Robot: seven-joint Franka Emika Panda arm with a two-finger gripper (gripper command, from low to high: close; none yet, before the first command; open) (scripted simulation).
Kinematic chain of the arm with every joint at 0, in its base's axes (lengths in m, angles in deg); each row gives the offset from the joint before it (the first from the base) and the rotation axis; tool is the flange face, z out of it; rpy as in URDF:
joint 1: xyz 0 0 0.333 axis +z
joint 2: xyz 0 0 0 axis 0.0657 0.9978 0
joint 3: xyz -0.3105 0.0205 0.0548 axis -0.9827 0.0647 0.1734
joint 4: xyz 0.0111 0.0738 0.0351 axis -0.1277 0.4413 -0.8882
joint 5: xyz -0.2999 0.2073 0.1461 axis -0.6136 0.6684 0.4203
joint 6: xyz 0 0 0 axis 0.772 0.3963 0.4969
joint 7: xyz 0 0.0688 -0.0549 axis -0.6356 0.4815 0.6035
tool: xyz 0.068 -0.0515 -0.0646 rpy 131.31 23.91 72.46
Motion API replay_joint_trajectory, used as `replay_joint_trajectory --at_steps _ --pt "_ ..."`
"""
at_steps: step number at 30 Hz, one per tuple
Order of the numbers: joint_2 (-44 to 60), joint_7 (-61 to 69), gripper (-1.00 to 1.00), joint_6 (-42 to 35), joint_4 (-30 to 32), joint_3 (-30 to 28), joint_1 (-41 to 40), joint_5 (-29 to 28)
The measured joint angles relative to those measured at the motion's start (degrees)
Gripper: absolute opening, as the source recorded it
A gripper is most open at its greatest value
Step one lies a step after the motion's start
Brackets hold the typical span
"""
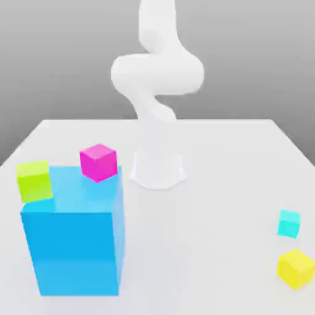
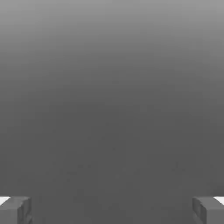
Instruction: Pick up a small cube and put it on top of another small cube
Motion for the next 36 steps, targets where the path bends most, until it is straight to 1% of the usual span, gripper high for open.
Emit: replay_joint_trajectory --at_steps 7,12,16,20,23,25,28,29,36 --pt "14.7 6.3 0.0 8.0 5.8 5.4 8.9 1.8" --pt "25.0 9.9 0.0 13.7 9.9 10.2 14.6 1.8" --pt "33.4 11.7 0.0 18.2 13.2 14.5 18.4 0.3" --pt "42.0 11.4 0.0 22.7 16.5 17.6 24.1 -4.0" --pt "48.6 9.6 0.0 26.0 18.3 17.4 27.6 -9.1" --pt "52.9 7.1 0.0 28.9 18.0 14.9 29.9 -13.0" --pt "59.0 3.7 0.0 33.6 16.7 9.6 34.5 -17.5" --pt "60.8 2.8 -1.0 35.0 16.3 7.9 35.9 -18.6" --pt "61.1 2.5 -1.0 35.3 16.2 7.7 36.1 -19.0"
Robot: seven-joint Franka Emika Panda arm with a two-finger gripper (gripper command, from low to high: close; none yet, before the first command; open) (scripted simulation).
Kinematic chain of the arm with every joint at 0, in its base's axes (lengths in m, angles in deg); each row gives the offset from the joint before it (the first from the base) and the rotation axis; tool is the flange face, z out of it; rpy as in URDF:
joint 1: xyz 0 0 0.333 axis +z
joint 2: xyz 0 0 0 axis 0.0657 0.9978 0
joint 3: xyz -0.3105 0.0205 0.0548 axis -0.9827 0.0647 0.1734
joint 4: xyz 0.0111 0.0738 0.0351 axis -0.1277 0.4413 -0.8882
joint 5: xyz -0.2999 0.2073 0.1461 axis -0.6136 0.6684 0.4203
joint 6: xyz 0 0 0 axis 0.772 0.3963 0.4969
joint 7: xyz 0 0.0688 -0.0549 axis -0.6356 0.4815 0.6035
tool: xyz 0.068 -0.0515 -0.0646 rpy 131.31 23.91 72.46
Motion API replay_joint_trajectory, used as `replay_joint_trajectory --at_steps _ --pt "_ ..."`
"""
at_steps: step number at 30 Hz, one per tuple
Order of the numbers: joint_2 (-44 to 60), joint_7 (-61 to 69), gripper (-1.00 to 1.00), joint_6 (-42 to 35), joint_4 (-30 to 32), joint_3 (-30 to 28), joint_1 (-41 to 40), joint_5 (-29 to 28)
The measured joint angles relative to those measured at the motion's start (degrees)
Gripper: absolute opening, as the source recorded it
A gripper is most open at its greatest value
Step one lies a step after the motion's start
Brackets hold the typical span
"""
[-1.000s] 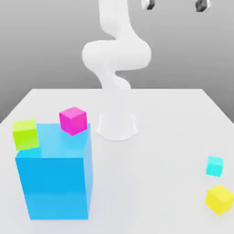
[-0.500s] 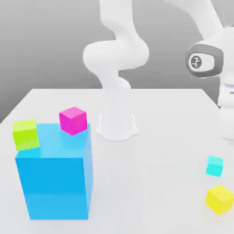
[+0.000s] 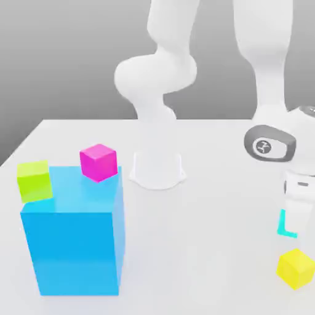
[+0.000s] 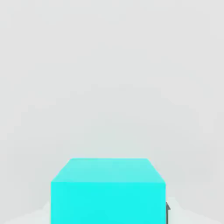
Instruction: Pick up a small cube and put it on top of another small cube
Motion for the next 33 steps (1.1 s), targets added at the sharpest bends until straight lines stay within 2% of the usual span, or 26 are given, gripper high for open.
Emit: replay_joint_trajectory --at_steps 5,7,15,25,27,29,30,33 --pt "-8.9 5.9 -1.0 -6.7 2.1 6.2 -4.5 7.7" --pt "-12.7 9.3 -1.0 -10.4 2.0 5.6 -6.1 10.9" --pt "-24.7 21.6 -1.0 -28.4 -5.3 -5.0 -27.6 13.6" --pt "-36.4 32.5 -1.0 -47.0 -12.2 -20.8 -43.2 13.2" --pt "-37.3 34.5 -1.0 -48.8 -12.9 -24.2 -46.3 12.8" --pt "-35.9 36.2 -1.0 -46.4 -11.8 -27.0 -48.5 12.8" --pt "-35.1 36.6 1.0 -44.6 -10.7 -27.6 -48.9 12.9" --pt "-35.1 36.6 1.0 -44.6 -10.7 -27.6 -48.9 12.9"
